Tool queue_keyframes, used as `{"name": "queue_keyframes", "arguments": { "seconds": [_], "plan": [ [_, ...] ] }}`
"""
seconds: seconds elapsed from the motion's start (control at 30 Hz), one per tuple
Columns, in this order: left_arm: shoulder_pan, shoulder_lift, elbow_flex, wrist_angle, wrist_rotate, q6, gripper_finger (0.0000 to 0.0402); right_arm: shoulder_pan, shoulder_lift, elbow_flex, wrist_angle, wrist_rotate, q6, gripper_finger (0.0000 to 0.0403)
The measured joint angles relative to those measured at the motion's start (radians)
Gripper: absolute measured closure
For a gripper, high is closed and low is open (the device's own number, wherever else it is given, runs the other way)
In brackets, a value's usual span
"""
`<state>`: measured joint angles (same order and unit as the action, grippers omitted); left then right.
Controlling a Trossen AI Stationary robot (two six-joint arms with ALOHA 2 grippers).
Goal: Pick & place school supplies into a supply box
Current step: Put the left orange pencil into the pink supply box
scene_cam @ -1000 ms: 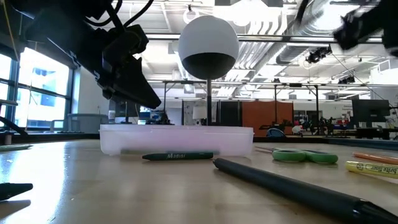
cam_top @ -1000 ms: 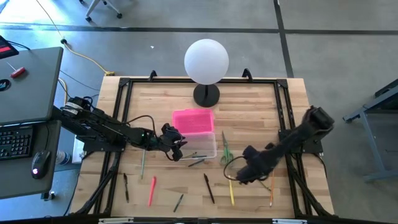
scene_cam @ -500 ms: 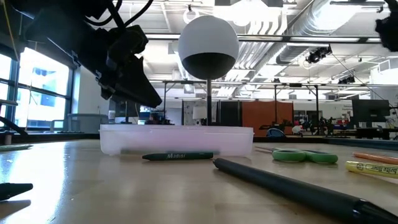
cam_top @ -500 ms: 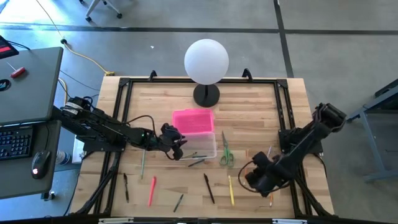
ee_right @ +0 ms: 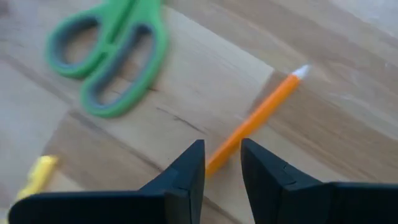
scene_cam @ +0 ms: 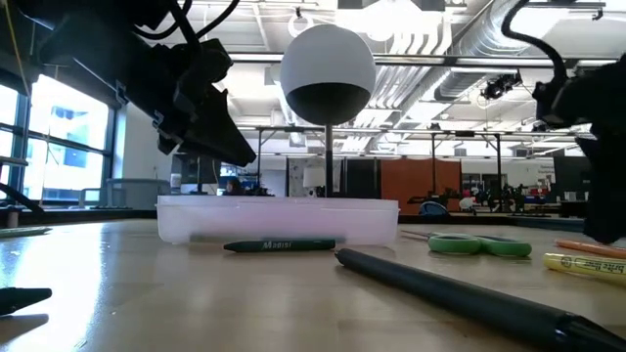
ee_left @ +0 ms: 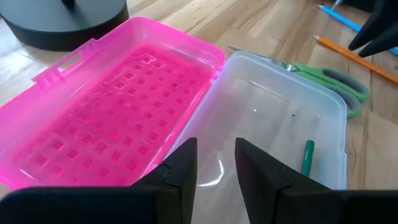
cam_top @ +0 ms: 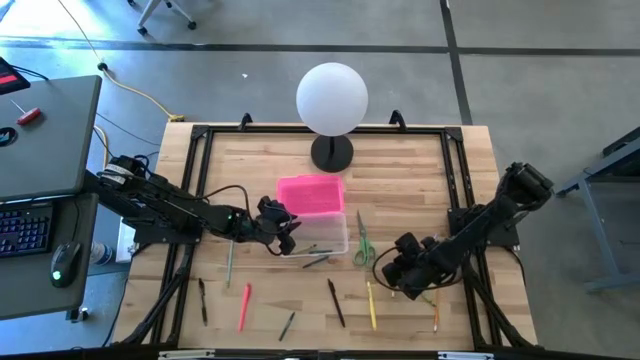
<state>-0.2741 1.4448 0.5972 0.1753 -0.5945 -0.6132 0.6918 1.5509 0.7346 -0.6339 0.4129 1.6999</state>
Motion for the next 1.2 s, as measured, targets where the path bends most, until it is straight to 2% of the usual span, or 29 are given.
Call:
{"name": "queue_keyframes", "arguments": {
  "seconds": [0.27, 0.47, 0.6, 0.83, 1.0, 1.2],
  "plan": [
    [0.000, 0.000, 0.000, 0.002, -0.001, 0.000, 0.0263, -0.034, 0.000, -0.036, 0.017, 0.000, 0.001, 0.0320],
    [0.000, 0.000, 0.000, 0.002, -0.001, 0.001, 0.0263, -0.074, -0.004, -0.109, 0.118, 0.009, -0.039, 0.0320],
    [0.000, 0.000, 0.000, 0.002, -0.001, 0.003, 0.0263, -0.091, -0.005, -0.150, 0.157, 0.076, -0.057, 0.0331],
    [0.000, 0.000, 0.000, 0.002, -0.005, 0.004, 0.0263, -0.166, -0.001, -0.184, 0.173, 0.196, -0.161, 0.0396],
    [0.000, 0.000, 0.000, 0.002, -0.019, 0.006, 0.0263, -0.268, 0.002, -0.216, 0.200, 0.304, -0.291, 0.0379],
    [0.000, 0.000, 0.000, 0.002, -0.019, 0.006, 0.0263, -0.405, 0.004, -0.286, 0.398, 0.397, -0.481, 0.0375]
  ]
}}
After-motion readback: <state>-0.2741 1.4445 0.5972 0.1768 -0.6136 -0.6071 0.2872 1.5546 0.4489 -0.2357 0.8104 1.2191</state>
